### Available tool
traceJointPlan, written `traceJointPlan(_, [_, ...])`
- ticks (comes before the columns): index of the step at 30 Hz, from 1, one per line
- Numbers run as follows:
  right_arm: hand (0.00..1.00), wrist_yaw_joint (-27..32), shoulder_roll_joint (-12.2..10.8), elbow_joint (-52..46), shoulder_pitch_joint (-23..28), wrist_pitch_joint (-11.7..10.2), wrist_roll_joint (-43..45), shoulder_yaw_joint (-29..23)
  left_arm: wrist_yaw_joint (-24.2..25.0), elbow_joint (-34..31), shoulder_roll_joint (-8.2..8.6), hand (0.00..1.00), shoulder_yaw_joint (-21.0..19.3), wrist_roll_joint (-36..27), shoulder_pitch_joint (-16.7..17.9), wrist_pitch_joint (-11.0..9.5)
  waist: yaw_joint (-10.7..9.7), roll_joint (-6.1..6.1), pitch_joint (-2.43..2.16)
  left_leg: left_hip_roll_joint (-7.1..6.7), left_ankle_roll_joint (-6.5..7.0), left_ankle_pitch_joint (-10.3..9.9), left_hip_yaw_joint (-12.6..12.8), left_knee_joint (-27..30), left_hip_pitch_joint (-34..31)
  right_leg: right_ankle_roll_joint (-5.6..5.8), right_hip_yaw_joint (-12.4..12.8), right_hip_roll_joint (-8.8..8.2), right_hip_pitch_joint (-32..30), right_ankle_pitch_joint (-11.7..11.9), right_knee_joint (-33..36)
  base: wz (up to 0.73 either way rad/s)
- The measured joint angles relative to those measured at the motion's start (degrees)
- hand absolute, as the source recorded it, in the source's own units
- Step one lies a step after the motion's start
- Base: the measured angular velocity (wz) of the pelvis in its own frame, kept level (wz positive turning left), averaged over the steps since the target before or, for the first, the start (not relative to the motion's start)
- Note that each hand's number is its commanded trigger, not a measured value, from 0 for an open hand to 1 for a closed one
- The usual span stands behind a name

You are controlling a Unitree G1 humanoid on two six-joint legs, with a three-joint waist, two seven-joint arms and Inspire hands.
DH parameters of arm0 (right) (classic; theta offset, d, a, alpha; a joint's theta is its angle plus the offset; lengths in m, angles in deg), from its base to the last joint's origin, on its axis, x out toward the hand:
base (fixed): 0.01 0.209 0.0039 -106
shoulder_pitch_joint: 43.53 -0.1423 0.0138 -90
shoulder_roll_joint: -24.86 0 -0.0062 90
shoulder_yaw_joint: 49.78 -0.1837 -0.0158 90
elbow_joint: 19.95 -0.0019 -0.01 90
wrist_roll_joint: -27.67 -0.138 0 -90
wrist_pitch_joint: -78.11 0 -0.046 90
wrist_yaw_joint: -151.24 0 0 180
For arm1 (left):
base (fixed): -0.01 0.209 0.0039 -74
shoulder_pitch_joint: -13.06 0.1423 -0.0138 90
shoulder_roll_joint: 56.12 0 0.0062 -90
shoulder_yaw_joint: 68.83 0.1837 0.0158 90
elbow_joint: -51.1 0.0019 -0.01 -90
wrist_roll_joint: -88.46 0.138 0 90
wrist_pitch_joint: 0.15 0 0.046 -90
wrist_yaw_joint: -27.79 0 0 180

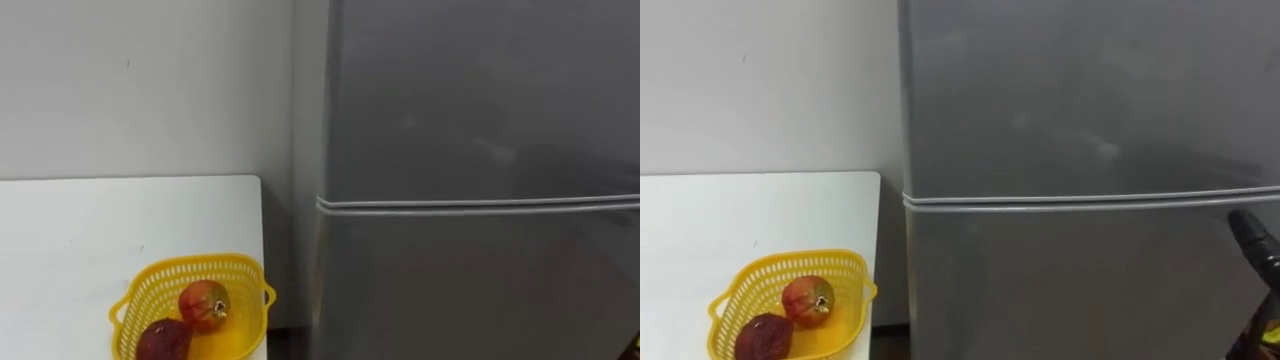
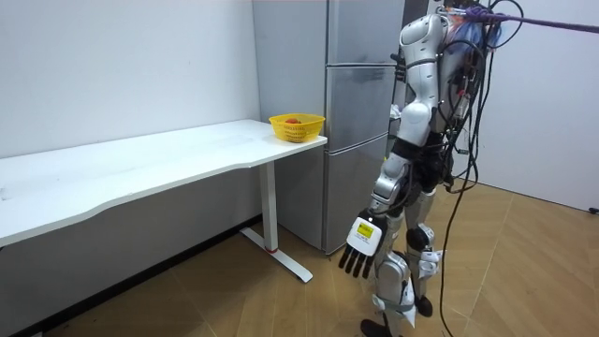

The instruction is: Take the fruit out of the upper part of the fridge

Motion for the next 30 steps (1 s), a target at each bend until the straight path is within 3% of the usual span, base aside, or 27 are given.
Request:
traceJointPlan(9, [0.0, 6.3, -1.4, 7.1, 3.0, 0.0, 18.9, 3.0, 0.0, -0.9, -0.19, 0.0, 1.9, 0.2, -0.9, -0.1, 0.4, 0.35, -0.1, 0.06, 0.0, 0.0, 0.2, -0.2, 0.6, 0.0, 0.2, 0.08, 0.2, 0.0, -0.1, -0.01])
traceJointPlan(14, [0.0, 6.3, -1.6, 12.9, 5.3, 0.0, 21.6, 5.3, 0.2, -0.9, -0.34, 0.0, 2.2, 0.2, -0.7, -0.1, 0.5, 0.69, 0.07, 0.02, -0.01, 0.0, 0.3, -0.8, 1.5, 0.06, 0.4, 0.11, 0.9, -0.1, -0.2, 0.0])
traceJointPlan(19, [0.0, 4.6, -1.6, 18.3, 5.9, -0.2, 25.6, 8.7, 1.0, -0.9, -0.53, 0.0, 2.2, 0.2, -1.1, -0.5, 0.6, 1.07, -0.1, 0.05, -0.02, 0.0, 0.3, -0.9, 1.5, 0.06, 1.0, 0.26, 0.8, -0.1, -0.1, -0.01])
traceJointPlan(23, [0.0, 1.4, -2.0, 27.0, 6.0, -0.8, 26.6, 12.6, 1.9, -0.9, -0.63, 0.0, 2.7, 0.1, -1.9, -1.7, 1.8, 0.95, -0.16, -0.03, -0.03, 0.0, 0.2, -0.8, 1.6, 0.04, 0.6, 0.12, 0.9, -0.1, -0.1, 0.0])
traceJointPlan(30, [0.0, -4.0, -6.4, 41.8, 6.6, -1.2, 28.5, 13.5, 1.8, -1.3, -0.65, 0.0, 3.3, 0.2, -1.1, -2.2, 2.1, 0.89, -0.42, -0.38, 0.0, 0.0, -0.5, -0.8, 1.5, 0.34, -0.2, -0.16, 1.9, -0.2, -1.0, 0.09])
